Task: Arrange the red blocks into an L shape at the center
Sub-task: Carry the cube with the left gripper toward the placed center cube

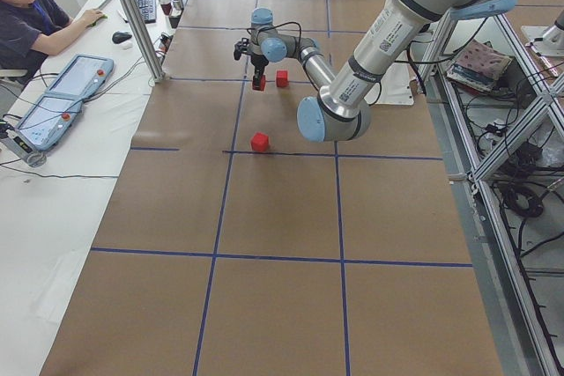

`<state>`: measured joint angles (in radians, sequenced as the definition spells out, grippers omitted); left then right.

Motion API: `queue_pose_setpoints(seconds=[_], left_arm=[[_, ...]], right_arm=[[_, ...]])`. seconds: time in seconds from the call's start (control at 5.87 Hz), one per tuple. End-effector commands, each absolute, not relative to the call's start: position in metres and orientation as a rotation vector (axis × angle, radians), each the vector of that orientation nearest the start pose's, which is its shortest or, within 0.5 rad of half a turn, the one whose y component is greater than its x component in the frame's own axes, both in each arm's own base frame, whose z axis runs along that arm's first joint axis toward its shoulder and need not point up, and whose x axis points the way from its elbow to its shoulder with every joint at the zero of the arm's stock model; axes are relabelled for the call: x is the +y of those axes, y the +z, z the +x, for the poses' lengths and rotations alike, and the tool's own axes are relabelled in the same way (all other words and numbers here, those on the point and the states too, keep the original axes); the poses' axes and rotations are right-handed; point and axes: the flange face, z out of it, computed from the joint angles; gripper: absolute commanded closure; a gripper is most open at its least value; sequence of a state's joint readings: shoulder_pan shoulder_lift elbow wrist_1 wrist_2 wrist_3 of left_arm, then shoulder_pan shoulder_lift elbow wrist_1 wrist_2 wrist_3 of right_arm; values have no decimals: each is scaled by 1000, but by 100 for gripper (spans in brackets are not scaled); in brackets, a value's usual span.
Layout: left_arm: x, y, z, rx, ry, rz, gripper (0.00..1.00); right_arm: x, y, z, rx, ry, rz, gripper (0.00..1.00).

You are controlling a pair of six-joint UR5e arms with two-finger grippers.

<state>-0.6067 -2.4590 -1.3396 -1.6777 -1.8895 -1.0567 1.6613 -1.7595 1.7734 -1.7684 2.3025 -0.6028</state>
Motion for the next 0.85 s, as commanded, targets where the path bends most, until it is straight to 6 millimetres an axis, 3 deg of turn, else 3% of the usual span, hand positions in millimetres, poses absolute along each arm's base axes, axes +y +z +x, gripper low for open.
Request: queue_pose_setpoints(seconds=[0.0,0.34,0.68], left_arm=[[-535,164,616,790,3,109,83],[-512,167,636,784,29,88,83],[-504,167,643,786,21,74,83]], right_arm=[[-389,666,102,-750,-421,83,0],[-389,665,102,-749,-422,85,0],[-389,666,102,-750,-421,84,0]])
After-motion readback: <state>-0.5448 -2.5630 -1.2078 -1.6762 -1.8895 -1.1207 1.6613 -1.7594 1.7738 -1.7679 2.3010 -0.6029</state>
